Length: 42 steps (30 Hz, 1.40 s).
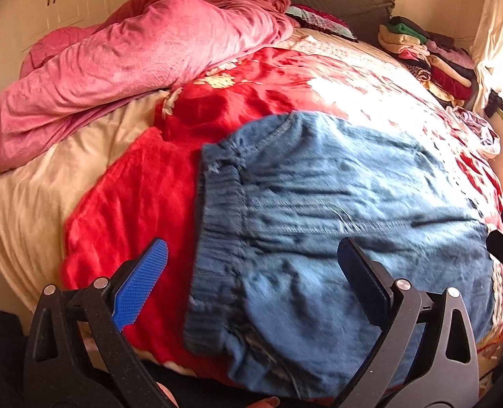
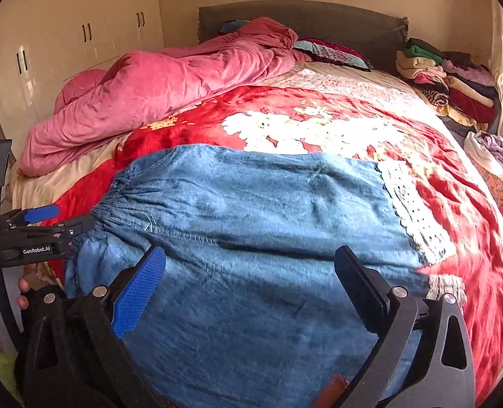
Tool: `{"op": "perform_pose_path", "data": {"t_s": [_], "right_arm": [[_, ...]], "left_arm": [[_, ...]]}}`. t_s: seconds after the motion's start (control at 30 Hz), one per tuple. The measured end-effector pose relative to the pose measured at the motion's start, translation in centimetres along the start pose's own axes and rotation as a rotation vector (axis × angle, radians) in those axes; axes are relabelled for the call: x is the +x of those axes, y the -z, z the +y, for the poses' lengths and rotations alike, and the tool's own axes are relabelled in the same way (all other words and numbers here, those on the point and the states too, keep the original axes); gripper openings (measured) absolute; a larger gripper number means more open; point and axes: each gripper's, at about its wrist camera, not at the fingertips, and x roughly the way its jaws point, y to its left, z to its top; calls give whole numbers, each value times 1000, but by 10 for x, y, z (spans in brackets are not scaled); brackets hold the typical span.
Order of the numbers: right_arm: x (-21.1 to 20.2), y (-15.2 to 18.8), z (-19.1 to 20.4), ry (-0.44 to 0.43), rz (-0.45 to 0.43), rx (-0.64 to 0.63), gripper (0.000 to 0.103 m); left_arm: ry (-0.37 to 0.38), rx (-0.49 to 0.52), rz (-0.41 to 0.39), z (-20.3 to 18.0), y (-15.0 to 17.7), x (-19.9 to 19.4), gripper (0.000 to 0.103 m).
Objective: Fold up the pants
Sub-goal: 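Lower the left tool onto the pants waistband and close it on the denim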
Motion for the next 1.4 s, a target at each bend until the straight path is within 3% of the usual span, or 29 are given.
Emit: {"op": "perform_pose_path", "data": {"t_s": [0.33,0.63,0.9,1.0,1.07,1.17,1.4], "right_arm": [[56,-57,4,-82,47,-44,99],[119,-84,9,-128,108,-156,99],[170,-104,9,-59,156,-280,99],[182,-109,11,-50,166,-322,99],[189,-112,13,-47,172,-340,99],[198,-116,16,-51,180,-354,99],[216,-117,24,-76,219,-407,99]], "left_arm": [[8,30,41,23,-44,39,94],[-28,47,91,42,-70,82,94],[-19,28,111,52,-76,117,93],[15,41,87,50,-77,121,79],[55,49,81,47,-77,124,57],[65,84,62,40,-74,124,37],[105,123,-2,42,-75,105,31]]}}
